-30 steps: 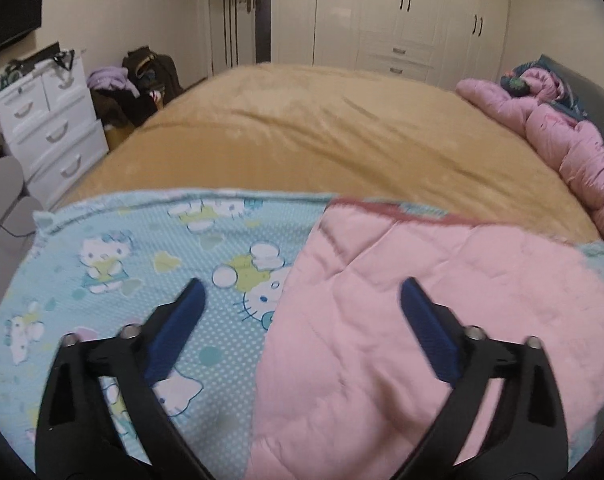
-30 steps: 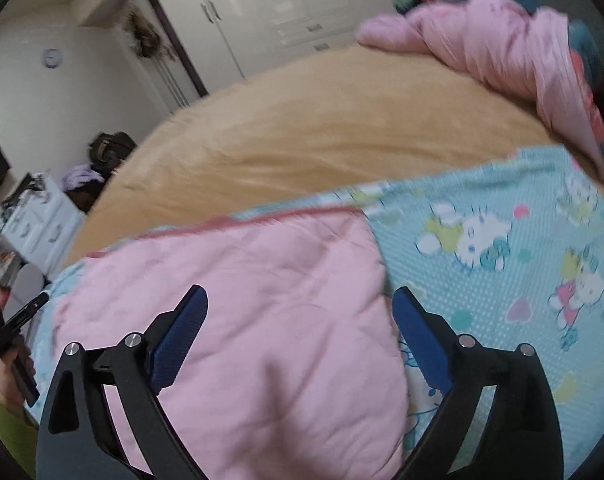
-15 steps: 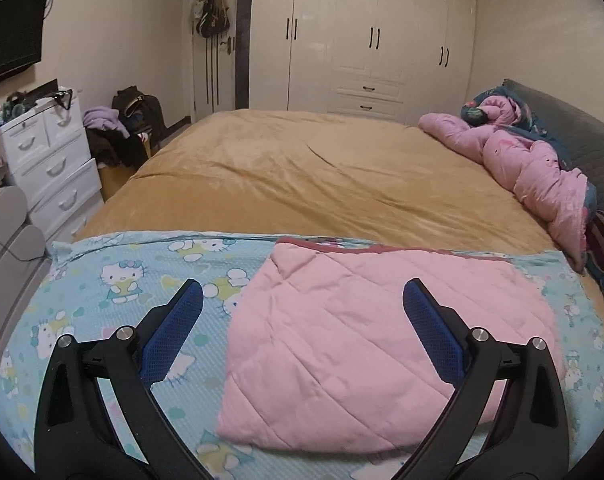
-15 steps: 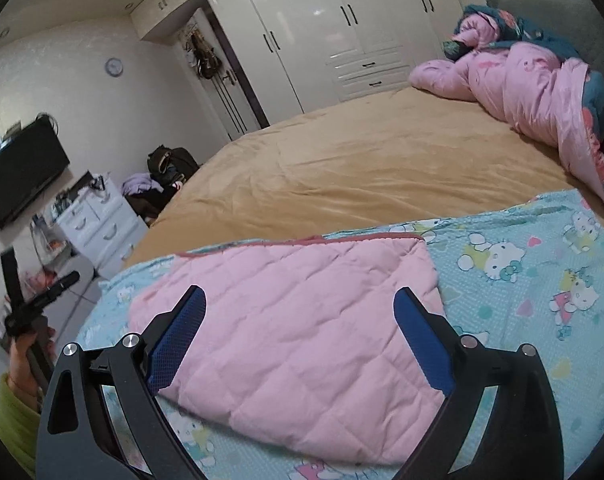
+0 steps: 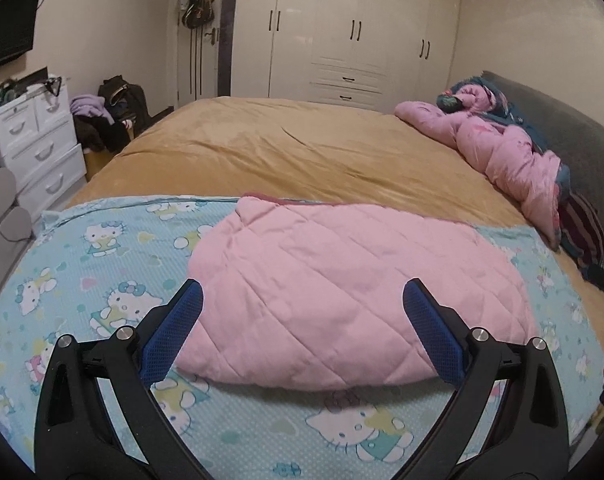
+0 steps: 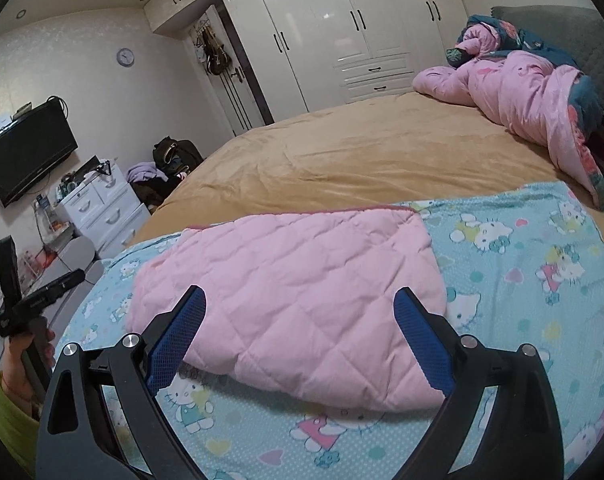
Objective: Fold large clothes
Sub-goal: 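Press down on the folded jacket bundle with both open tools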
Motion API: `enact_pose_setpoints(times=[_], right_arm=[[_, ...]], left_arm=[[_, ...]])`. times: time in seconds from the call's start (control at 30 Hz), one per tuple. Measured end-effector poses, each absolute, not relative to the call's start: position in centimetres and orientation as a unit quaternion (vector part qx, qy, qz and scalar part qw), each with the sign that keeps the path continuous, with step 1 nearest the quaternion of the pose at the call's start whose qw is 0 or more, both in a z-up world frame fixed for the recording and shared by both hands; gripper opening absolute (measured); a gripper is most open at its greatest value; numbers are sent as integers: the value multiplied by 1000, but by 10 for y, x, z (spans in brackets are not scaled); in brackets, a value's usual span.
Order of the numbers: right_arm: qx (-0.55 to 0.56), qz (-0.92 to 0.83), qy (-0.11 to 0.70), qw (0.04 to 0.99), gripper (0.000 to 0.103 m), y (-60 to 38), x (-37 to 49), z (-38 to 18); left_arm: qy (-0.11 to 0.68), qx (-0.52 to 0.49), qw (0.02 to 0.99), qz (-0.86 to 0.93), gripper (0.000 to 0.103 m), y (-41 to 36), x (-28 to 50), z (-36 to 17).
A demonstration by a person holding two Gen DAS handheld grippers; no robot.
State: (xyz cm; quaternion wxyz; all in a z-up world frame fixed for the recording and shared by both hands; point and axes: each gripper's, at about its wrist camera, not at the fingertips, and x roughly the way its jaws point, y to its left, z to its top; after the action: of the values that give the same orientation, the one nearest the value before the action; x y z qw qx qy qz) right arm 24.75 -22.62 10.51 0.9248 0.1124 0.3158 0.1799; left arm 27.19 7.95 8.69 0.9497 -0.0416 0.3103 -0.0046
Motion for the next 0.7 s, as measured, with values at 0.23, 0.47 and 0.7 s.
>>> enact_pose_setpoints(times=[0.23,0.47,0.7], right_arm=[[68,175,317,930,94,-208,227,94],[50,188,340,920,94,-179,234,66],[44,171,356,918,94,-149,262,35]], left_arm=[[322,-33,946,-15,94,54,262,65],[343,-40,938,-17,94,26,276,38],[376,-2,927,-8,94,0,312,-1]])
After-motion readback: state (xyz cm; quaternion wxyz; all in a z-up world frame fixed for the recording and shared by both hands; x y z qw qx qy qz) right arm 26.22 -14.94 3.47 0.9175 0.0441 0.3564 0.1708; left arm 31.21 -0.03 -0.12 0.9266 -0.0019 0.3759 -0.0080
